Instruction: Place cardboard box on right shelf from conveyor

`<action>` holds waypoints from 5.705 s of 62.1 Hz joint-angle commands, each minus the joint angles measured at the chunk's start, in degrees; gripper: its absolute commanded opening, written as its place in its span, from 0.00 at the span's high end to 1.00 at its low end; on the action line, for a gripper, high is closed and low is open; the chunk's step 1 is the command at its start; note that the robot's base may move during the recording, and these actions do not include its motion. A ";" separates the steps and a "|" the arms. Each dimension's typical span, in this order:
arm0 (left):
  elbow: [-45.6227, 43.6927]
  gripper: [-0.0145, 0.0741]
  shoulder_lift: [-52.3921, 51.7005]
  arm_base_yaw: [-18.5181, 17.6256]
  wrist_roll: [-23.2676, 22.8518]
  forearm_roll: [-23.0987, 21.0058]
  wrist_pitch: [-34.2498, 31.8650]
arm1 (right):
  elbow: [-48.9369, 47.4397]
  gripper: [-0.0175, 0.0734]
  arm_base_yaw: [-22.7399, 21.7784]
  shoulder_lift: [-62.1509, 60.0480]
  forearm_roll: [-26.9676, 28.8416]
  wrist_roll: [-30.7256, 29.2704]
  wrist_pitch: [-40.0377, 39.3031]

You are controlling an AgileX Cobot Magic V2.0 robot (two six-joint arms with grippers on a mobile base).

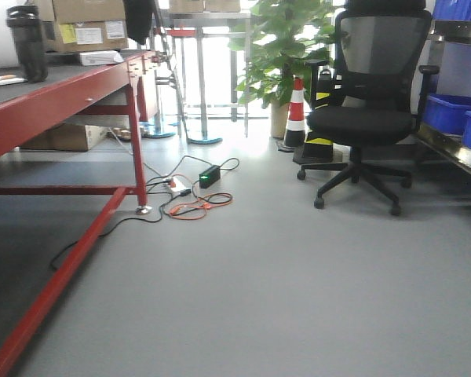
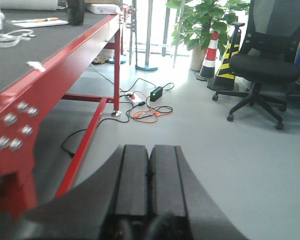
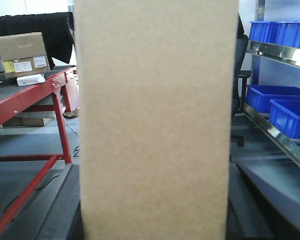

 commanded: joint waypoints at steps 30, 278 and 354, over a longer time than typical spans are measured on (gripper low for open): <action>0.59 0.97 -0.45 0.10 -0.27 0.07 -5.00 | -1.71 0.75 -0.28 0.80 -0.69 -0.23 -6.48; 0.59 0.97 -0.45 -0.02 -0.27 0.07 -5.00 | -8.56 0.75 -0.28 5.97 -1.93 -0.67 -7.46; 0.59 0.97 -0.45 -0.02 -0.27 0.07 -5.00 | -30.42 0.75 13.70 65.49 -29.51 -52.24 -11.19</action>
